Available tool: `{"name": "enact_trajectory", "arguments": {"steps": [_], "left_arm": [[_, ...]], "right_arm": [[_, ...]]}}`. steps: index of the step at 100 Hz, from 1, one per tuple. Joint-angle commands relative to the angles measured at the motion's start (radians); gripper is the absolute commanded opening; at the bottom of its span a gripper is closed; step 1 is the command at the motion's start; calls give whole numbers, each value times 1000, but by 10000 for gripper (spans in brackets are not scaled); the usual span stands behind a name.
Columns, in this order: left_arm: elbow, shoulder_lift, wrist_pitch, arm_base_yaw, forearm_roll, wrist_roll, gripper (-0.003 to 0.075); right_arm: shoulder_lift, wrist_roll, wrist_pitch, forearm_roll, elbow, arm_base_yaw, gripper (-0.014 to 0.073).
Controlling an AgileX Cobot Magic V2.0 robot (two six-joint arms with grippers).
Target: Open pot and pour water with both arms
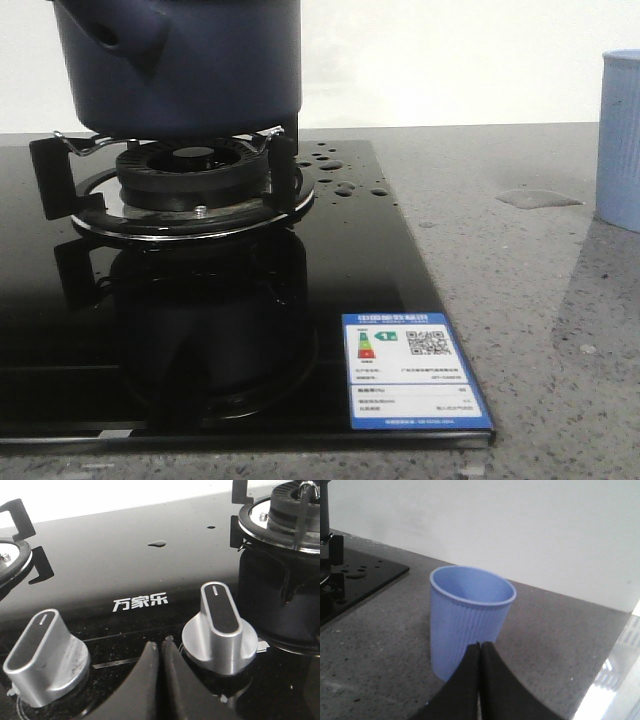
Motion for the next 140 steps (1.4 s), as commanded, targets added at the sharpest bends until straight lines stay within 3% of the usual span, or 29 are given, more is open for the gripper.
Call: {"name": "enact_trajectory", "arguments": {"steps": [1,22,32,38,47,86,97,140], "left_arm": [[39,-27,-37,1,-5,-10,-20],[39,-27,-37,1,-5,-10,-19],[39,-27,-37,1,-5,-10,-19],[39,-27,-37,1,-5,-10,-20],[39,-27,-37,1,-5,-10,-20],[39,-27,-37,1,-5,-10,-19],[39,-27,-37,1,-5,-10,-20],[39,-27,-37,1,-5,-10,-20]], "right_arm": [[13,-155,-11,182,-30,-27,-66],[11,-686,-73,785,-20,-232,-66],[11,-964,-257,1058,44,-371,-66],[11,-1074,-440,1180,102,-446,-66],[10,-1099,-636,1192,185,-526,-66],[-153,-1097,-142,1252,180,-573,-66],[-235,-1102,-101,1231,180,-573,-66],[-229,-1102,-112,1221,180,-573,-66]]}}
